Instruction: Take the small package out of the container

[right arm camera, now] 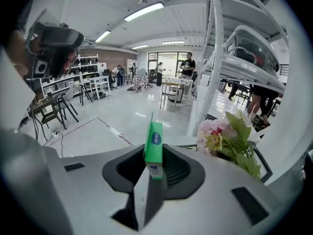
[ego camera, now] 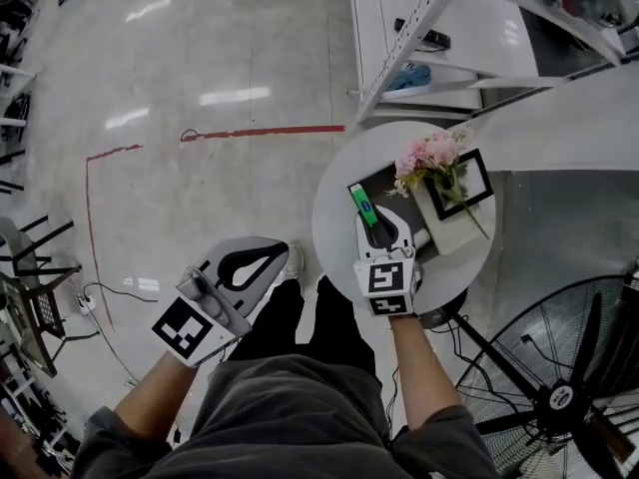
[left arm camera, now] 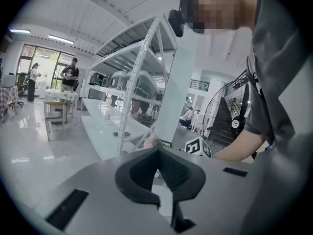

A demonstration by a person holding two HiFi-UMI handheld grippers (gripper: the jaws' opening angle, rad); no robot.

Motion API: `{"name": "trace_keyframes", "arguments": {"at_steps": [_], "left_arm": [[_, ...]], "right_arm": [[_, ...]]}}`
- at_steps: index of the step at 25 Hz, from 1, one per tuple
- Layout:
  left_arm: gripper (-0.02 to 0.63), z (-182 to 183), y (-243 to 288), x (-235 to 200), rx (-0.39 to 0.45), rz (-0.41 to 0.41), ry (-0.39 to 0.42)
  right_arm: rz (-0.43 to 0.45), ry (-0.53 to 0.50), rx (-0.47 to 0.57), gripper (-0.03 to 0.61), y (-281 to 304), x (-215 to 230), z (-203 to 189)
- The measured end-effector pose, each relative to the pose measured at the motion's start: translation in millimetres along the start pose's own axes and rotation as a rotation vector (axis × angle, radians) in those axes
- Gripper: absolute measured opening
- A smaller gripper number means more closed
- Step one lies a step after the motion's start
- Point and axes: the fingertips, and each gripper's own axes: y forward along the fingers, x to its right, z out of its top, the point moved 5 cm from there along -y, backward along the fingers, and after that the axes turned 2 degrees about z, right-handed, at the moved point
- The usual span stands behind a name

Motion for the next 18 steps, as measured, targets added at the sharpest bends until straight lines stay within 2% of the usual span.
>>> {"name": "trace_keyframes", "arguments": {"at_steps": [18], "left_arm": [[0.014, 57, -45, 19, 0.181, -0.027, 0.087]], "right_arm": [[-0.053, -0.047, 0.218, 0.104, -110, -19, 105]]}}
